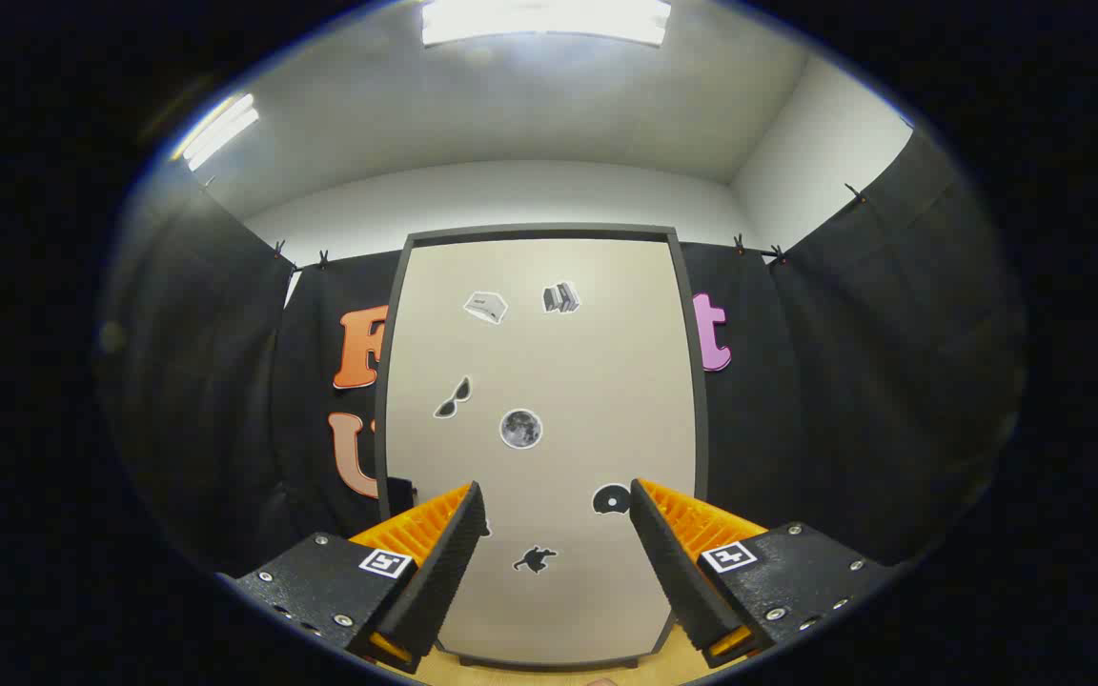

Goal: Open the shoe cabinet door, grab the shoes and put them into the shoe cabinet, then close the shoe cabinet door.

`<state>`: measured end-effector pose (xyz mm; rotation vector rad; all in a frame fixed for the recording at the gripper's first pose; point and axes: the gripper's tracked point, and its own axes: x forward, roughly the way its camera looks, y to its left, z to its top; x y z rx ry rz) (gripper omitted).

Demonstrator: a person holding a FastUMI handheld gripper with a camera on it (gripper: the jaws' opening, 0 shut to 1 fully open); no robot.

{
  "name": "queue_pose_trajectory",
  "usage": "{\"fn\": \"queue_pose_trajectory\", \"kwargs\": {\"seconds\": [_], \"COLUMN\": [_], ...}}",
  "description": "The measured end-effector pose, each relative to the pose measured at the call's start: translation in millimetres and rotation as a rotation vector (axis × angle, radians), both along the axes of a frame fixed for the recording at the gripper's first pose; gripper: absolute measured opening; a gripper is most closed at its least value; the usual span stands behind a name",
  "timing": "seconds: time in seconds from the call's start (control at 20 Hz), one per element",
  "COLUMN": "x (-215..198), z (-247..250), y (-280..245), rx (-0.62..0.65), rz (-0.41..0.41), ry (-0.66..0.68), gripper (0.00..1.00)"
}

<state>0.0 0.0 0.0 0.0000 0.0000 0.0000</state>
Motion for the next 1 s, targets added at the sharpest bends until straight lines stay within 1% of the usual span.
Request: {"fn": "queue_pose_trajectory", "kwargs": {"seconds": [0.35, 0.45, 0.65, 0.85, 1.0], "x": [4.3, 4.8, 6.6, 8.2, 9.8], "z": [-15.0, -17.4, -5.4, -0.9, -7.5], "y": [20.0, 23.5, 26.1, 23.7, 29.7], "rx": [-0.01, -0.014, -0.015, 0.016, 0.058], "rz": [-0.025, -0.018, 0.045, 0.118, 0.181], "ry": [0.063, 0.082, 0.071, 0.056, 0.071], "gripper": [0.94, 0.95, 0.95, 0.95, 0.95]}}
